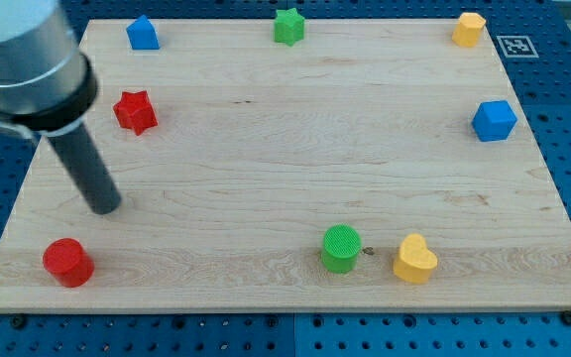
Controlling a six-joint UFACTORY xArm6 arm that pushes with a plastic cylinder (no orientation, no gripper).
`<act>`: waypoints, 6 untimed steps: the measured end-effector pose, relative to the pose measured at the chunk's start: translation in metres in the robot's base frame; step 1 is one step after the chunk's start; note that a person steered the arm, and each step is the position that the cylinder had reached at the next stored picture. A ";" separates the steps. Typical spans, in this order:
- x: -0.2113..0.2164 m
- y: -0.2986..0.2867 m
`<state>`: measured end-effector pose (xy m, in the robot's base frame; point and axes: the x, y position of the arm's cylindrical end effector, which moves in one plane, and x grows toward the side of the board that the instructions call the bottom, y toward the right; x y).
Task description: Push the red circle horizontal to the green circle
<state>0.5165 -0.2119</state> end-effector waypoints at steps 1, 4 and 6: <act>0.005 -0.039; 0.005 -0.053; 0.008 -0.093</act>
<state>0.5242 -0.3049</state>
